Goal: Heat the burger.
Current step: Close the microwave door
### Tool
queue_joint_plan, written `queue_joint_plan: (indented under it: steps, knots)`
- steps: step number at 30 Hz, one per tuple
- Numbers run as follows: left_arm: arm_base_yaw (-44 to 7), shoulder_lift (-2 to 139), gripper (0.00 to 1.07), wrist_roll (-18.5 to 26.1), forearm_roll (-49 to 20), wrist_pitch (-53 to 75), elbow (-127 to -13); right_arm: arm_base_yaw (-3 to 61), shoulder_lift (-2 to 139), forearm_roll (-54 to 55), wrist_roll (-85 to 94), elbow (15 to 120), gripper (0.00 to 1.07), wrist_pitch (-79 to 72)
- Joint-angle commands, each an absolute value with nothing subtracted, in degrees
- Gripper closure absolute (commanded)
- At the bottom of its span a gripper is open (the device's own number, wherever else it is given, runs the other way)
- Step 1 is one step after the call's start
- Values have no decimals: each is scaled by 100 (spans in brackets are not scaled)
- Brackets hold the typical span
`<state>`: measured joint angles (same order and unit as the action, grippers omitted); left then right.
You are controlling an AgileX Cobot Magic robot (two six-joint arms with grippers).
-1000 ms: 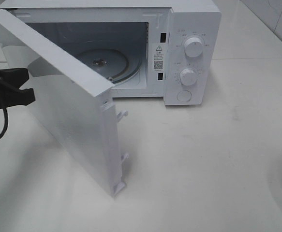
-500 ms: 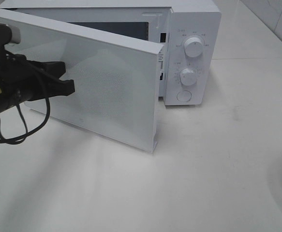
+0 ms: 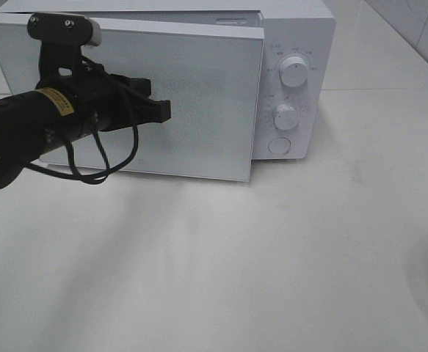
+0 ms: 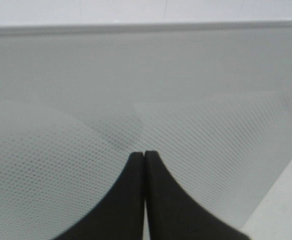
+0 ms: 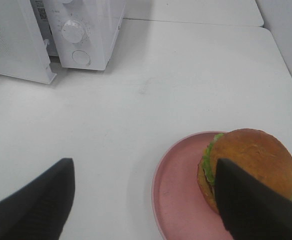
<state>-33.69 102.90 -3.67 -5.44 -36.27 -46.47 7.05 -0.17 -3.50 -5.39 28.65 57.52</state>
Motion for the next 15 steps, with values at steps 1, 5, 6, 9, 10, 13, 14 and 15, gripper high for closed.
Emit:
queue_joint_plan:
  steps: [1, 5, 6, 9, 10, 13, 14, 15]
  knots:
    - [-3501, 10474, 107, -332, -710, -3398, -4996, 665, -189, -332, -481, 2848, 32, 5712]
    - [-3570, 10617, 107, -332, -756, -3340, -5271, 665, -189, -332, -481, 2848, 32, 5712]
    - [-3570, 10743, 107, -332, -819, -3312, -5460, 665, -189, -332, -481, 2848, 32, 5712]
    - [-3570, 10892, 107, -332, -951, -3157, -5707, 665, -189, -332, -481, 2848, 32, 5712]
    - [-3570, 10978, 107, -327, -1054, -3014, -5896, 665, -189, -332, -481, 2848, 32, 5712]
    - [-3570, 11092, 107, -315, -1094, -2951, -6182, 665, -189, -332, -481, 2848, 32, 5712]
    - [-3570, 11092, 107, -315, -1094, -2951, -6182, 665, -189, -332, -481, 2848, 32, 5712]
    - [-3570, 11196, 107, -315, -1094, -2928, -6348, 665, -189, -332, -481, 2848, 32, 5712]
